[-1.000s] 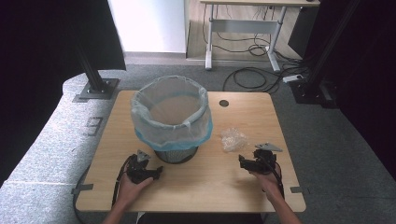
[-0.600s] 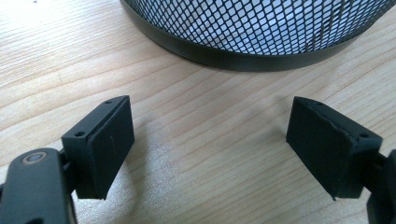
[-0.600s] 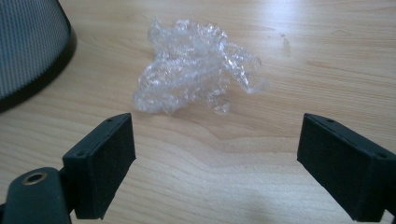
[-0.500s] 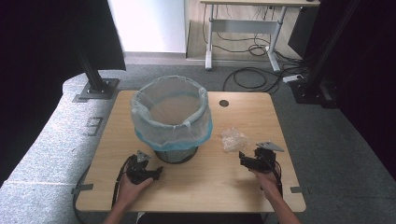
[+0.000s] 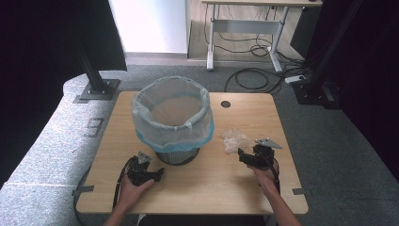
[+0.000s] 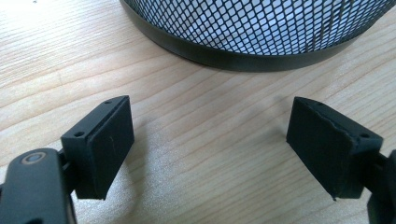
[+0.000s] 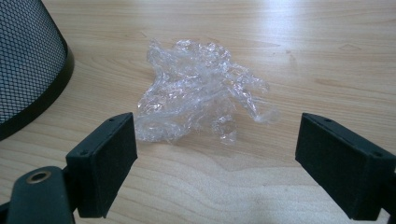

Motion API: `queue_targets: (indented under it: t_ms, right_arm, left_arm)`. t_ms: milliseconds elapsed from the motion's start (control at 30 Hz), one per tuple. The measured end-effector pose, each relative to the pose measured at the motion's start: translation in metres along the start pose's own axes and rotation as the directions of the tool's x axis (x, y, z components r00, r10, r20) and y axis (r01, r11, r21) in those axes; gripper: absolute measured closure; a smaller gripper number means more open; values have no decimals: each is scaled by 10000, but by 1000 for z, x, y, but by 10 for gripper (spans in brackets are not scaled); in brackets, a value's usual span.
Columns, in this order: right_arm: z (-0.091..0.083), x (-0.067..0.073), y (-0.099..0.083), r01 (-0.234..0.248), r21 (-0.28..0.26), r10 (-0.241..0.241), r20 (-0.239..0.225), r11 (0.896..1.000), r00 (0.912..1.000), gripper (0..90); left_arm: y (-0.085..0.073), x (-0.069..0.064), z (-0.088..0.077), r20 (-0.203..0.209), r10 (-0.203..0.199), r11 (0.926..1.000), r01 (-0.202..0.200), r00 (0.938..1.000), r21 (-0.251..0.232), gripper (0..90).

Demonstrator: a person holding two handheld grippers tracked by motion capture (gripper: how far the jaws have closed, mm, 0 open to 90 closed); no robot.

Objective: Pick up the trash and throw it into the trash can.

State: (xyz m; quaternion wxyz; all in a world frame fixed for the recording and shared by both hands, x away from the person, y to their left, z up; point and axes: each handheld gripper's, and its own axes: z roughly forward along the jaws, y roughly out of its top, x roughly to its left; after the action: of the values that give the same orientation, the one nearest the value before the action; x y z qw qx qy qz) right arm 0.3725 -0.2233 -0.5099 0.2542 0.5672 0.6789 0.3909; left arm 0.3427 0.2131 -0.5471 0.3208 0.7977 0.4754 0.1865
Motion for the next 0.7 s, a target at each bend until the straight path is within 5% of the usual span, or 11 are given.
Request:
queue_targets:
  t_ms: [433, 700]
  right_arm:
    - [6, -2, 2, -123, -47, 124, 117, 9999, 9999, 124]
    - [16, 0, 4, 209, -19, -209, 83, 9998, 9997, 124]
  left_arm:
    - [2, -1, 2, 8, 11, 10000, -11, 10000, -1, 145]
    - [3, -1, 3, 12, 6, 10000, -6, 10000, 3, 145]
